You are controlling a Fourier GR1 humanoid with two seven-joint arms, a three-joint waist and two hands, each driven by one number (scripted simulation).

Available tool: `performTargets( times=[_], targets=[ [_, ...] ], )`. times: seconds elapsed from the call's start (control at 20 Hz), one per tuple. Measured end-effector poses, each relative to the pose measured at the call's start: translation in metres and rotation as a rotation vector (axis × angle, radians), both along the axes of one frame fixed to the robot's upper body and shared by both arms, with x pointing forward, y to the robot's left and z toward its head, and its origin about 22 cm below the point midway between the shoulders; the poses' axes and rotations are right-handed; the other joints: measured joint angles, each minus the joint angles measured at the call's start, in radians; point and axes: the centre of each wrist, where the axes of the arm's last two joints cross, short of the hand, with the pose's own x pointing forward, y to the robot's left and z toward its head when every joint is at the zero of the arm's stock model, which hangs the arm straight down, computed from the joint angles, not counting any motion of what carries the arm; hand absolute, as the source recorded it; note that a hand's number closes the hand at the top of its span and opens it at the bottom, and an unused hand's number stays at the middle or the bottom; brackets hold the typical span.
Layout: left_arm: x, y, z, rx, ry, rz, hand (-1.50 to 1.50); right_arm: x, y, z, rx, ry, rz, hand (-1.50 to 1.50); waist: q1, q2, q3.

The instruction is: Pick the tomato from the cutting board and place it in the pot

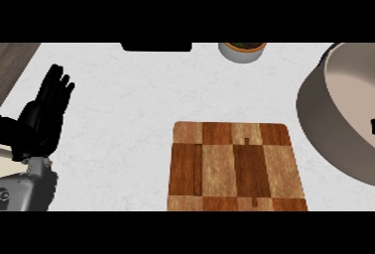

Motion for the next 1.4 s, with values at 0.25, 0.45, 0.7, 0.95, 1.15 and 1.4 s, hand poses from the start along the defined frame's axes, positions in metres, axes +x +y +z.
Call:
performTargets(
  times=[0.25, 0.45, 0.7, 0.95, 1.15, 1.4],
  targets=[
    [0.005, 0.004, -0.002, 0.004, 0.005, -0.002, 0.00, 0.036, -0.021, -0.024, -0.086, 0.026, -0.040, 1.50, -0.001, -0.004, -0.004],
    [0.008, 0.001, -0.001, 0.007, 0.006, 0.000, 0.00, 0.052, -0.035, -0.040, -0.092, 0.074, -0.037, 1.50, -0.002, -0.013, -0.021],
    [0.006, -0.002, -0.003, 0.005, -0.005, -0.008, 0.00, 0.059, -0.047, -0.049, 0.015, 0.174, -0.034, -1.50, 0.006, -0.018, -0.035],
    [0.007, -0.004, -0.003, 0.002, 0.005, -0.016, 0.00, 0.062, -0.052, -0.053, 0.140, 0.218, 0.080, -1.50, 0.001, -0.022, -0.042],
    [0.008, -0.004, -0.002, -0.001, 0.003, -0.012, 0.00, 0.063, -0.056, -0.055, 0.279, 0.151, 0.156, -1.50, -0.005, -0.024, -0.042],
    [0.006, 0.002, -0.001, -0.003, 0.000, 0.001, 0.00, 0.060, -0.071, -0.052, 0.485, 0.017, 0.193, -1.50, -0.005, -0.024, -0.040]
  ],
)
